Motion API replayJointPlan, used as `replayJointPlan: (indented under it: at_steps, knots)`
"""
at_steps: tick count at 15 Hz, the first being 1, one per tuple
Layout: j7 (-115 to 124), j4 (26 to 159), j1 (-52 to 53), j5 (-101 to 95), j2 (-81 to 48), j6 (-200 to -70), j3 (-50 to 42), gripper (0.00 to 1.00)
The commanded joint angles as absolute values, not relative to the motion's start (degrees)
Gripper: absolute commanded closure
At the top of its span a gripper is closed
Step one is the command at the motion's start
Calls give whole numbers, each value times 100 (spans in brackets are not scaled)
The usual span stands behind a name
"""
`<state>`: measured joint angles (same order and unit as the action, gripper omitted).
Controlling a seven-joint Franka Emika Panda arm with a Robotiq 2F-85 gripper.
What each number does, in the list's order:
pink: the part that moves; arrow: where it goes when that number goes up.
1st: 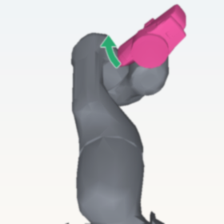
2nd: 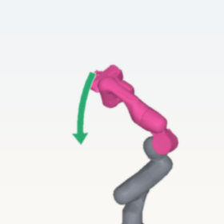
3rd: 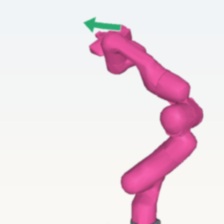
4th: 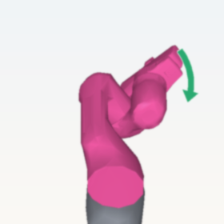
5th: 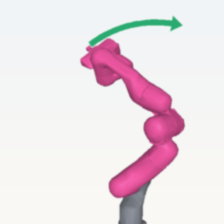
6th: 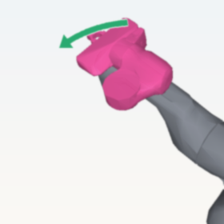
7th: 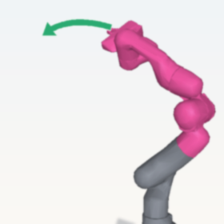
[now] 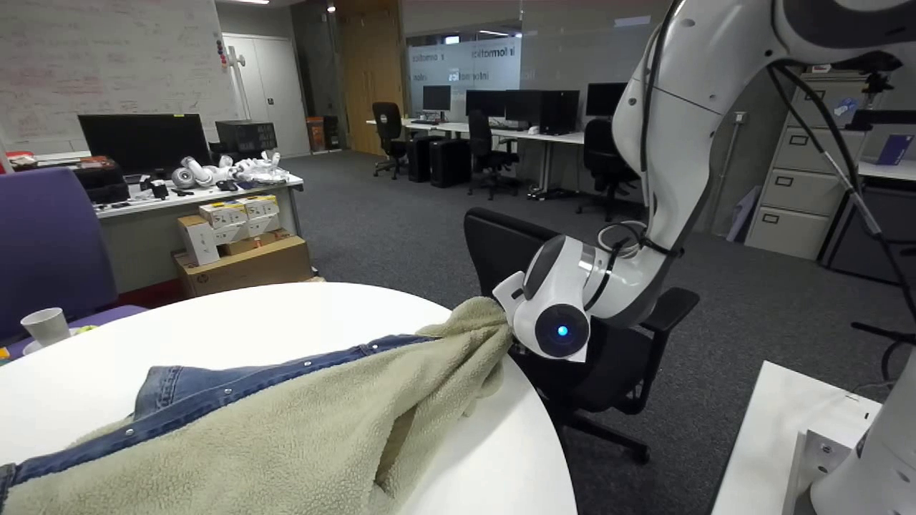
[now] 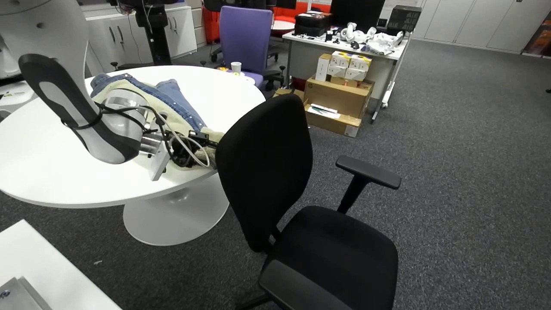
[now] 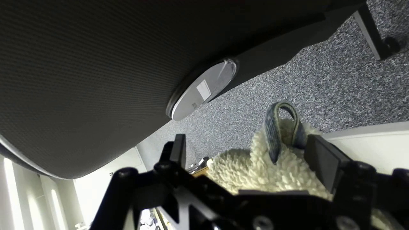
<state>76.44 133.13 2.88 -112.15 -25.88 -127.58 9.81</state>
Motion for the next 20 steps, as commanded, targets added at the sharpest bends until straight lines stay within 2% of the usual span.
replayJointPlan:
  at_steps: [1,18,19,20]
  knots:
    - [7784,13152,264,-11401,-2619,-12597,929,0]
    - [7888,12997,87,-11687,-2559,-12483,637,1]
    - [7899,12998,94,-11706,-2549,-12476,642,3]
    - [7894,13005,112,-11704,-2534,-12440,650,26]
